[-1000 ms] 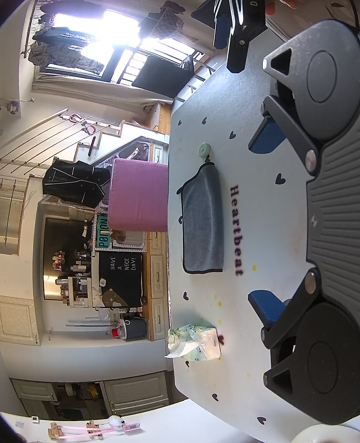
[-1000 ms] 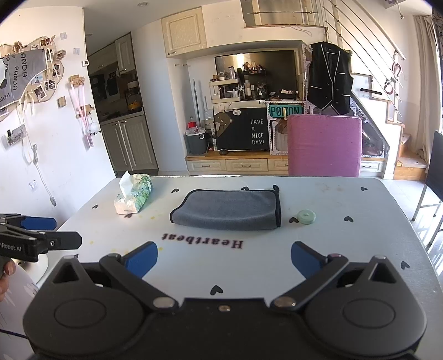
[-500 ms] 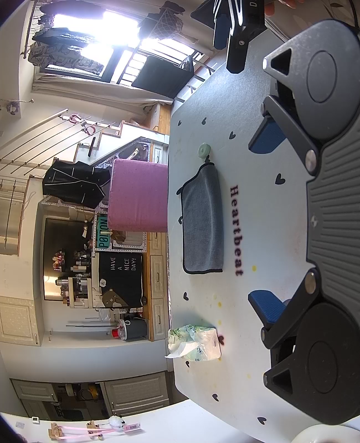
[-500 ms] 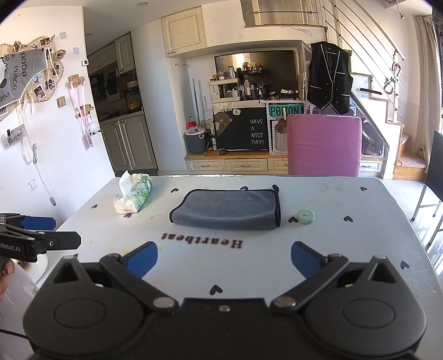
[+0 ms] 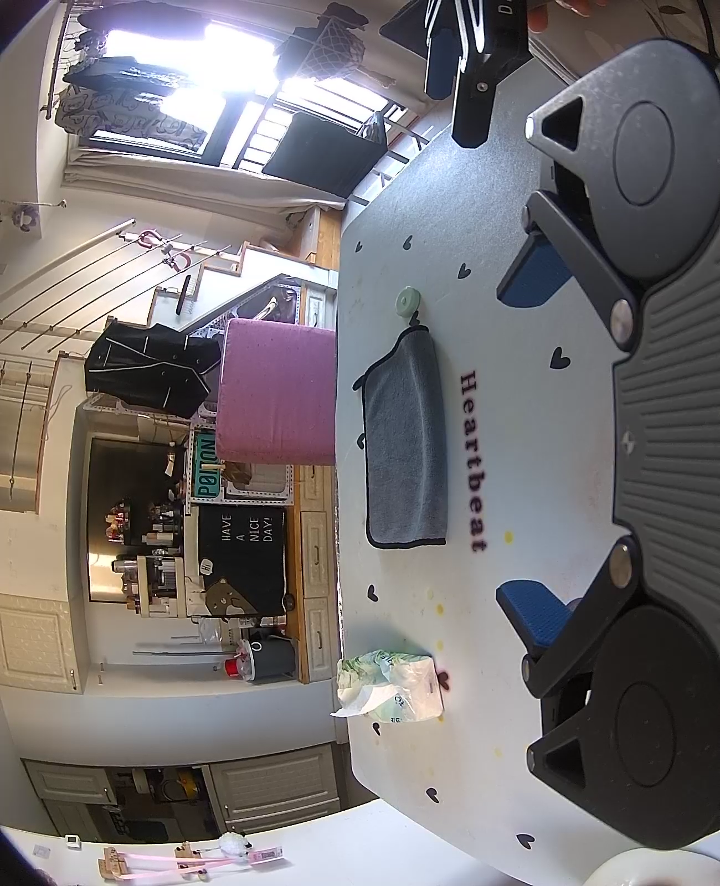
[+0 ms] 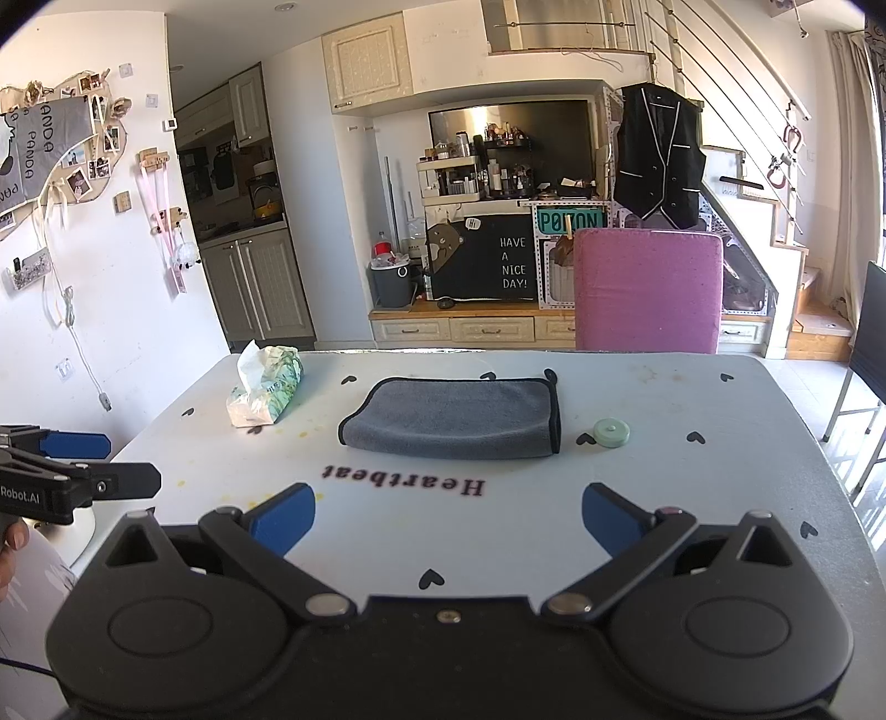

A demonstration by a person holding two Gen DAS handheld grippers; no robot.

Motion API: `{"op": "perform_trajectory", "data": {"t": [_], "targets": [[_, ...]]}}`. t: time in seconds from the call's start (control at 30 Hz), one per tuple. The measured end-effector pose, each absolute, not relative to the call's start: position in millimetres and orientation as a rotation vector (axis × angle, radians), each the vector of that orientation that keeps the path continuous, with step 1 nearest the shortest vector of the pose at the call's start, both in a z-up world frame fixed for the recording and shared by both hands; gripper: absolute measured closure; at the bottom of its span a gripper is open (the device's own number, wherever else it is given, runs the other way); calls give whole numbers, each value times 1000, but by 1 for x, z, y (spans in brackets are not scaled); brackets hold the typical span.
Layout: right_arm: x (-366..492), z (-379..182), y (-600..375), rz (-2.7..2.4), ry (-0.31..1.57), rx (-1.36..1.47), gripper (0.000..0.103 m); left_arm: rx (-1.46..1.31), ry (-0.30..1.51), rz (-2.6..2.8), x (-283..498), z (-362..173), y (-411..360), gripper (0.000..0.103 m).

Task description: Fold towel

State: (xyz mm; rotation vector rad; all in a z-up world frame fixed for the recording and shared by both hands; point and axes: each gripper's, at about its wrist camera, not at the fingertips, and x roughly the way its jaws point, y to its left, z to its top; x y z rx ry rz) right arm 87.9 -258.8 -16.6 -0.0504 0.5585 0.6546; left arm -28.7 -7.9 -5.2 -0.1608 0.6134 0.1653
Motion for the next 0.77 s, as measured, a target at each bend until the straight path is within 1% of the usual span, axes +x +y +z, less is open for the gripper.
{"op": "perform_trajectory", "data": {"t": [0.77], "targets": [[88,-16,-258,655,558,-51,0,-159,614,171,-29,-5,-10,0]]}}
